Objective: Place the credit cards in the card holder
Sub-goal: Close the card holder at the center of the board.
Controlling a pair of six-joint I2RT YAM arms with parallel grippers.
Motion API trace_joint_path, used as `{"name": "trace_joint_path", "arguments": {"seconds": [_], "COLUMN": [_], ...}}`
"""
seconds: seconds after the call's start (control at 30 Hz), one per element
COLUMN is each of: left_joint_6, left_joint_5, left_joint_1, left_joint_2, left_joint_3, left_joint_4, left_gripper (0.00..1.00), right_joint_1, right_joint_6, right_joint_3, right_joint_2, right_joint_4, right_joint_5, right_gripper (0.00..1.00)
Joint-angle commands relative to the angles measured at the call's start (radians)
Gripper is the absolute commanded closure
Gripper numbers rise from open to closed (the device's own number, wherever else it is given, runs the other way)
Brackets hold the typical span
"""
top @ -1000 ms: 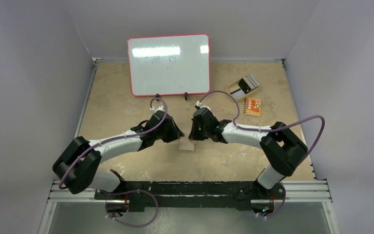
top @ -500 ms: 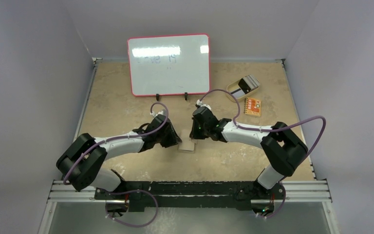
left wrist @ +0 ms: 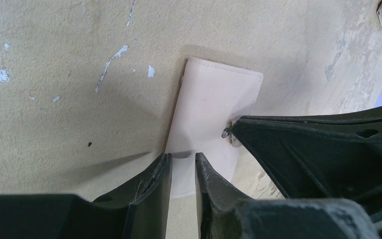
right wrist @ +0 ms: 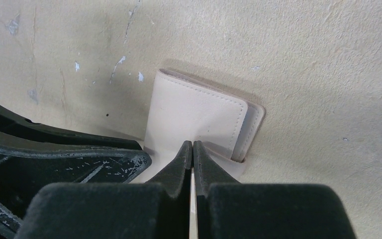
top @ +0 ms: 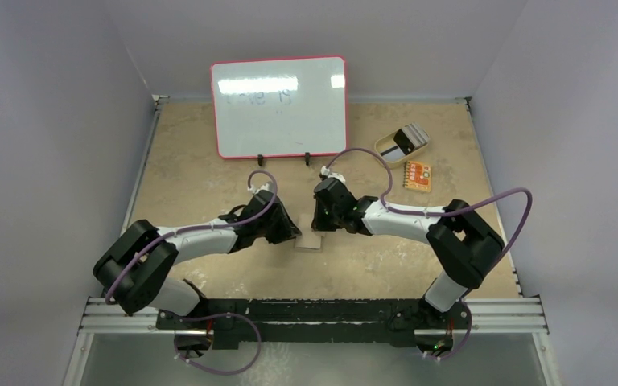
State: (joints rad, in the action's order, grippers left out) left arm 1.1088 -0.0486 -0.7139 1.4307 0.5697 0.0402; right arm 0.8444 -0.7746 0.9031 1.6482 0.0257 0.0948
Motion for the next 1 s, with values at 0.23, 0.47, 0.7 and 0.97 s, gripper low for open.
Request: {"name": "trace_joint_path", "arguments": {"seconds": [0.23,0.47,0.7,0.97], "left_joint_6": [0.035,0.041,0.043,0.040], "left_joint_5": [-0.030,-0.028,-0.031,-0.018], "left_joint_1": [0.004,0.004,0.004,0.004], "left_joint_2": [-0.003,-0.014,-0.017,-0.033], "left_joint_3": [-0.029,-0.039,-0.046,-0.053], "left_joint_4": [0.081,0.090,0.096,0.079], "left_gripper": [0.78,0.78,0.78,0.78], "right_joint_1": [0.031,0.060,0.081,0.117], "right_joint_6": [-0.007,-0.015,-0.026,-0.066], "right_joint_3": [0.057,0.056,0.092,0.072], "right_joint_2": [0.023,0.044,0.058,0.058], "right_joint_4": [0.041,0.064,0.090,0.094], "right_joint_5": [0.081,0.121,0.161,0.211], "right_gripper": [1.00,1.00,1.00,1.00]}}
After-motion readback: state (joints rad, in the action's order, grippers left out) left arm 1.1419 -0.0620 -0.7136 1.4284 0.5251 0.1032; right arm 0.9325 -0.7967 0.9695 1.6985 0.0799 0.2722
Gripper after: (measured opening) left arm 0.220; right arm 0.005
